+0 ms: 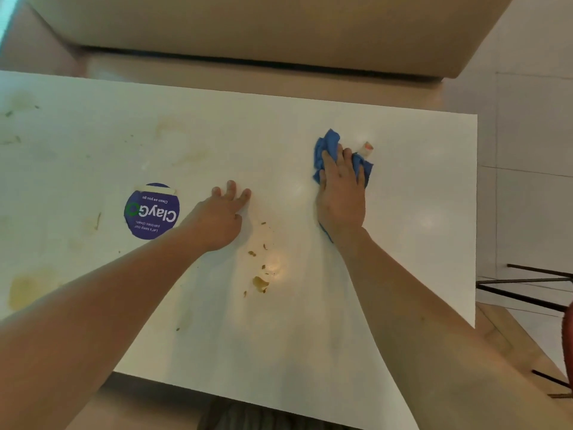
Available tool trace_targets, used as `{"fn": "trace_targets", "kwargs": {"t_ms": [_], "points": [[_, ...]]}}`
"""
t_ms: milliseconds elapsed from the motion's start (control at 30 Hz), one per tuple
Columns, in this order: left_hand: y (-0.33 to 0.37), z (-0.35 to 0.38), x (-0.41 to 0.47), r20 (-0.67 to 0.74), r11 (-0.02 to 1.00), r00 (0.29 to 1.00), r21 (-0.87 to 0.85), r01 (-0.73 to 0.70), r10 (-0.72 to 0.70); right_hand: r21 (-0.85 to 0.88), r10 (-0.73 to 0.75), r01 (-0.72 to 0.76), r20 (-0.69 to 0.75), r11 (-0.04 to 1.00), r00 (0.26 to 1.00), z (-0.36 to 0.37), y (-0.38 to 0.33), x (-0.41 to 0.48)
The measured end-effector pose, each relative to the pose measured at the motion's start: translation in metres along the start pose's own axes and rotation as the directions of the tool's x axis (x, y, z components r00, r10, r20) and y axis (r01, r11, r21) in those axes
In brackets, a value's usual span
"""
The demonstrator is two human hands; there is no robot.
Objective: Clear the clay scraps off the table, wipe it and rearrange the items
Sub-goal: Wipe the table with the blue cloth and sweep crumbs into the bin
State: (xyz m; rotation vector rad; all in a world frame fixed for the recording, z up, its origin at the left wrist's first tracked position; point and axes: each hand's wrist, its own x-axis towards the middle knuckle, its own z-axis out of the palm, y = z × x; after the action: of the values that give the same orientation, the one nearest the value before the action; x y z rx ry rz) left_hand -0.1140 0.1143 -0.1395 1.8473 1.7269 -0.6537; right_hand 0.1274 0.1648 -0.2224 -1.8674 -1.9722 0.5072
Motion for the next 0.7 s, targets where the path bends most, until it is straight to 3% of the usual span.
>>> {"fn": "trace_targets", "kwargs": {"t_ms": [200,467,567,700], "points": [[0.004,0.001,0.002,-0.011,0.999,0.999,-0.024,0.034,-0.034,0.091,-0.154,0.146,0.089,0.985,0.984,0.023,-0.05,-0.042],[0.0,-0.003,-0.001,-0.039,0.995,0.999,-0.095,-0.002,-0.002,0.075,-0.145,0.136,0.141,0.988,0.979,0.024,-0.052,-0.052],[-0.023,-0.001,-0.009,-0.15,0.963,0.989,-0.267,-0.031,-0.01,0.065,-0.156,0.149,0.138,0.987,0.978,0.024,-0.053,-0.052],[-0.085,0.004,-0.028,-0.334,0.924,0.926,-0.38,0.038,-0.175,0.078,-0.06,0.057,0.043,0.995,0.997,0.037,-0.063,-0.058]]}}
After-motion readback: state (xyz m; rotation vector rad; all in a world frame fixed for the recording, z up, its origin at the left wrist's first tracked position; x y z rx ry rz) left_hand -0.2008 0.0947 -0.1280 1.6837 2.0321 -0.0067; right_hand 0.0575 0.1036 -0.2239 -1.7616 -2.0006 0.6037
